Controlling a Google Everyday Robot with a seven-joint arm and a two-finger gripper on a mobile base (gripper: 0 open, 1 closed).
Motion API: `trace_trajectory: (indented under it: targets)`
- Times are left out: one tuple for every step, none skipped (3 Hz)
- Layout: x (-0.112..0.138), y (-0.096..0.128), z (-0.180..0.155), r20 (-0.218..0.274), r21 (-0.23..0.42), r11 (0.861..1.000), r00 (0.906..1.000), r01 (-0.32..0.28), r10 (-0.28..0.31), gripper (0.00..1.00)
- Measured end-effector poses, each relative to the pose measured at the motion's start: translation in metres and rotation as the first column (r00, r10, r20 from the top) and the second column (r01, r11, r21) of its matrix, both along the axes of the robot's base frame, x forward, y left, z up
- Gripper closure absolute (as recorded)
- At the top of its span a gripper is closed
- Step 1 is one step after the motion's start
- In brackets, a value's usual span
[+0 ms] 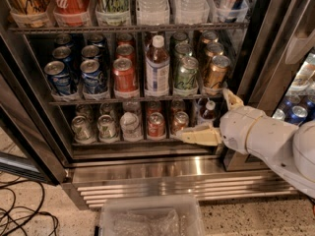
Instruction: Pick orange can from middle shelf of fridge
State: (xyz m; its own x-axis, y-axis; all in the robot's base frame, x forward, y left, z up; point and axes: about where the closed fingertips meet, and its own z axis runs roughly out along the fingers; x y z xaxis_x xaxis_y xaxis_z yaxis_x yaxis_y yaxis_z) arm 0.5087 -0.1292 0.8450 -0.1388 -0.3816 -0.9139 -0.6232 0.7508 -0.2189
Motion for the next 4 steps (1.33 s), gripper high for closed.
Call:
trace_trajectory:
  targets:
    - [0.01,-0.013,-0.001,0.076,0.056,0.992,0.99,0.115,-0.119,0.0]
    - [0.02,-0.017,-0.002,0.101,0.135,0.97,0.9713,0.201,-0.216,0.0]
    - [0.026,-0.014,-0.002,0.132,0.198,0.955,0.9593,0.221,-0.249,0.0]
    - [0.026,-0.013,-0.002,0.136,0.207,0.953,0.9578,0.222,-0.253,0.0]
